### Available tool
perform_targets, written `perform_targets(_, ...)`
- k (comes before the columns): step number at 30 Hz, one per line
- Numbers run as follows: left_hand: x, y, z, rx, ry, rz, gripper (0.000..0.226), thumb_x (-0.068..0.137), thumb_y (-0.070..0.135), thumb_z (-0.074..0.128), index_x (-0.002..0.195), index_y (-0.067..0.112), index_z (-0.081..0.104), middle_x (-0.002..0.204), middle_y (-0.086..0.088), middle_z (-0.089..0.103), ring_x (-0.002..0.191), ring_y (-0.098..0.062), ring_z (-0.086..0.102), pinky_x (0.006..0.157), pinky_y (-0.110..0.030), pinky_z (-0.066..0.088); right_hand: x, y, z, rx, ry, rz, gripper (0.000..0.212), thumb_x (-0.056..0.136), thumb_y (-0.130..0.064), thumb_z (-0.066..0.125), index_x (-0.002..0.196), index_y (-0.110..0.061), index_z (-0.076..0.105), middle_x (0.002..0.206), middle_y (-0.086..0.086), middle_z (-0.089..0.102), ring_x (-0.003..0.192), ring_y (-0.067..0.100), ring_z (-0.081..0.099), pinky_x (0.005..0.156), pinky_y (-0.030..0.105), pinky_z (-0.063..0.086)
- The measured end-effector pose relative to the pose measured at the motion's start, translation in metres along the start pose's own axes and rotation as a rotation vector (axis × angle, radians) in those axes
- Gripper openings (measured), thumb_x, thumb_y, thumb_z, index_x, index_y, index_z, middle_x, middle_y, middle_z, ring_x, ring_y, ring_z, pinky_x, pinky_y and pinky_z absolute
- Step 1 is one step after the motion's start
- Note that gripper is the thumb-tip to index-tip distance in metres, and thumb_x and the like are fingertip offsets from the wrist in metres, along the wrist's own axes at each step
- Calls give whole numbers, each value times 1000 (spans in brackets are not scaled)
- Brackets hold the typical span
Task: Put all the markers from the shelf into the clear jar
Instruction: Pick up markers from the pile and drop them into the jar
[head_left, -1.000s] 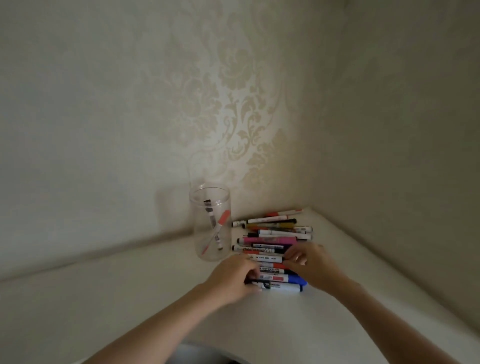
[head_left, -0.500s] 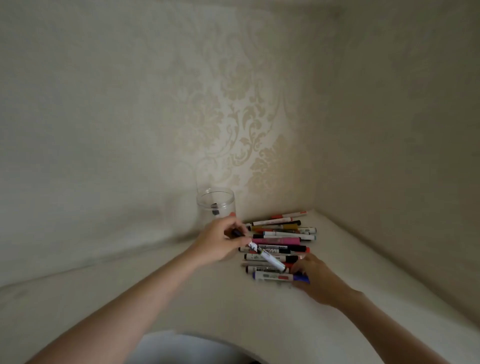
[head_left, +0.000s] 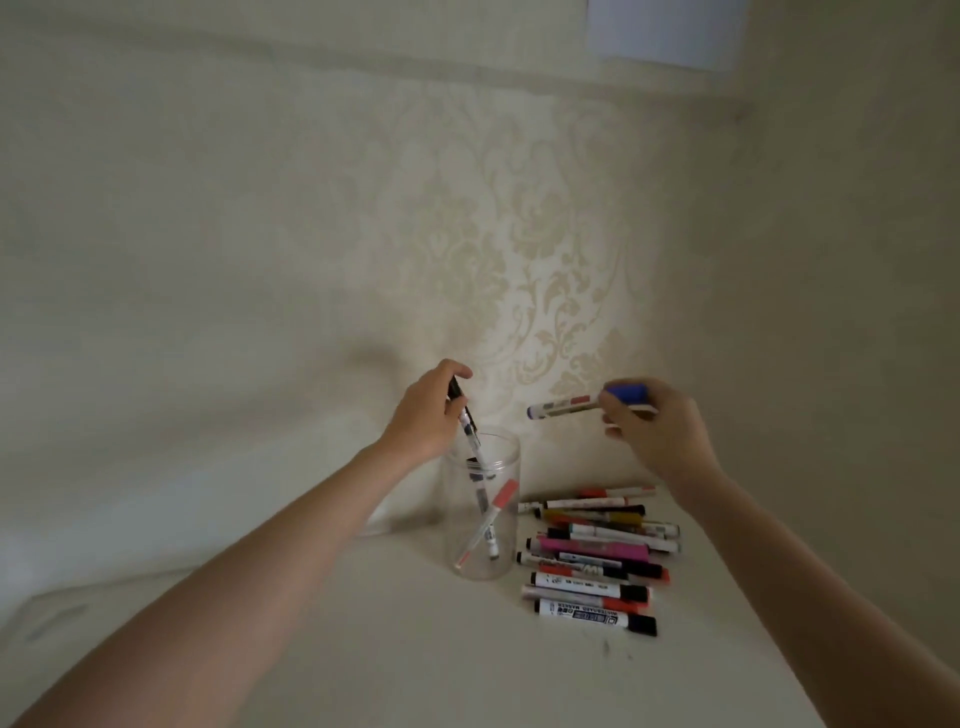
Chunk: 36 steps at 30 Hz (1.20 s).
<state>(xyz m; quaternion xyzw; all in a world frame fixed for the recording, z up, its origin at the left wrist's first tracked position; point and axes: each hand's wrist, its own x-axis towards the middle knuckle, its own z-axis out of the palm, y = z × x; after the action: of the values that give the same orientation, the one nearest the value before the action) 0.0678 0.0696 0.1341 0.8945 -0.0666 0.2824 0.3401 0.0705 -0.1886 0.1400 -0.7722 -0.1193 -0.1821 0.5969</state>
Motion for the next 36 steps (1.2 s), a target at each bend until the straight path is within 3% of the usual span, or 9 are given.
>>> perform_targets(5,-16,-7,22,86,-145,-47,35,99,12,49,134,16,50,115,-8,64,99,-21,60,84,-26,44,12,-3,67,-349,-125,-137,26,86,-28,68,106,-18,55,90,-3,64,79,16,64,68,24,52)
perform_targets(7,-23,-5,20,110,-55,2,36,97,18,54,133,19,52,112,-1,62,100,-14,58,85,-23,44,15,8,85,-462,-198,-131,24,85,-31,68,102,-18,56,92,2,67,82,19,64,70,27,51)
perform_targets(10,-40,10,20,70,85,205,21,92,16,62,113,18,63,101,3,61,89,-10,58,77,-17,45,14,24,101,-524,-286,-113,23,89,-32,61,106,-17,62,101,6,69,88,22,65,79,32,54)
perform_targets(14,-69,29,50,-29,-103,328,19,89,10,64,107,16,63,85,5,64,73,-8,62,67,-17,49,4,36,75,-508,-227,-198,35,91,-23,58,126,-19,57,115,1,59,91,14,60,79,20,46)
perform_targets(17,-87,23,88,-86,-142,268,21,88,10,66,106,15,56,86,8,63,72,-2,61,66,-13,50,-15,68,22,-492,-148,-174,24,92,-21,58,115,-19,62,106,-1,63,80,8,60,66,9,43)
perform_targets(20,-95,7,124,-20,-277,175,18,87,14,68,102,17,58,98,6,63,85,-7,62,78,-21,55,-46,116,-25,-646,-297,-14,22,90,-19,59,111,-19,65,106,3,68,89,15,64,77,23,52)
perform_targets(23,-101,-3,152,126,-500,177,24,88,26,68,111,22,60,120,7,60,108,-7,58,97,-26,50,-77,149,-45,-716,-396,68,30,88,-29,64,117,-22,62,115,-2,64,95,11,61,84,23,51)
perform_targets(29,-98,-4,176,279,-578,235,28,89,33,65,115,23,64,127,6,59,119,-12,53,100,-29,46,-95,173,-35,-626,-382,39,53,74,-40,76,121,-26,55,117,-6,54,94,10,56,83,21,48)
perform_targets(36,-93,3,173,346,-716,256,31,89,32,65,119,21,62,123,3,62,112,-13,59,95,-29,50,-92,180,-28,-620,-387,38,45,73,-43,75,110,-25,59,114,-4,58,96,14,59,86,26,52)
